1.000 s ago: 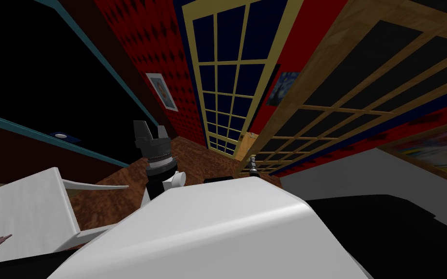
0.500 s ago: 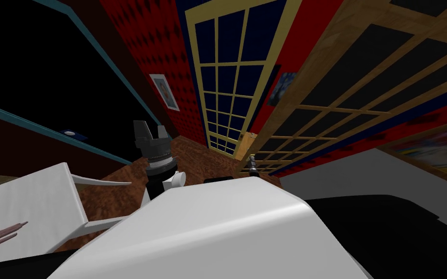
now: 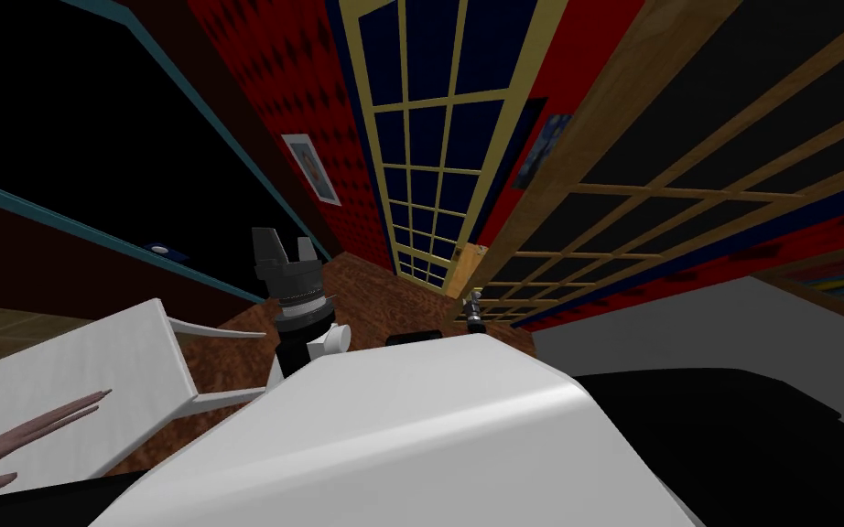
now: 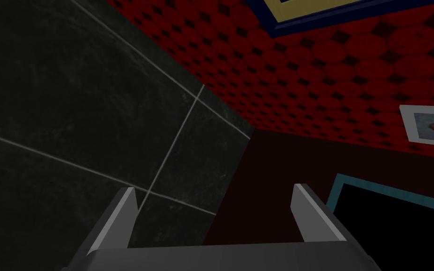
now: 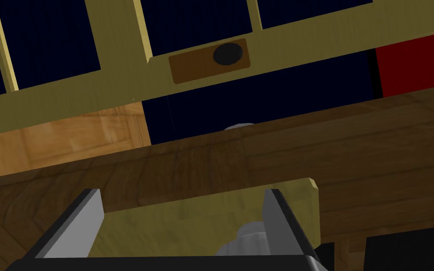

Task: Pull the door open

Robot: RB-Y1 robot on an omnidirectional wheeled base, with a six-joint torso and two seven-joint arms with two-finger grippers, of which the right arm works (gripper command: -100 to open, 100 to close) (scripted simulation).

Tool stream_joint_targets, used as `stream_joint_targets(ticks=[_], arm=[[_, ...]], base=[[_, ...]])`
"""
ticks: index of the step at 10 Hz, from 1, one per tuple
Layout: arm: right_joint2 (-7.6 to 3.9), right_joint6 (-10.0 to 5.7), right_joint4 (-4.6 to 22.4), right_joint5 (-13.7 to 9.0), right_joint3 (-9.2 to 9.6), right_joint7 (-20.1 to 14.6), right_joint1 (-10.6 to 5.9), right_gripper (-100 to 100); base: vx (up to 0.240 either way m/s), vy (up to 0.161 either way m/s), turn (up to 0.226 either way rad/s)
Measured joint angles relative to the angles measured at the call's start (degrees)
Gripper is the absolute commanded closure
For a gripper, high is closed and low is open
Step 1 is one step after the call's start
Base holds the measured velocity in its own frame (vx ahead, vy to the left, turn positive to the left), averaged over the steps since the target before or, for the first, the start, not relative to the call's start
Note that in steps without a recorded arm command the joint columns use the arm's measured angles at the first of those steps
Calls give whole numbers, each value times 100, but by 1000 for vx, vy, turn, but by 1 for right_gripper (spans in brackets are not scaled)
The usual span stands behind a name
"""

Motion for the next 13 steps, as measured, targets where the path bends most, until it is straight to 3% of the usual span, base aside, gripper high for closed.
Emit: stream_joint_targets(ticks=[2, 7, 8, 12, 13], arm=[[17, 62, -145, -79, 51, -240, 18, -100], [16, 107, -126, -359, 216, -1061, -142, -100], [20, 134, -208, -382, 247, -1191, -95, -100], [11, 94, -100, -575, 341, -1759, -231, -100], [20, 141, -191, -639, 379, -1923, -224, -100]], base=[[-63, -25, 43], [-90, -30, 50], [-53, -7, 15], [-68, -33, 47], [-62, -19, 22]])
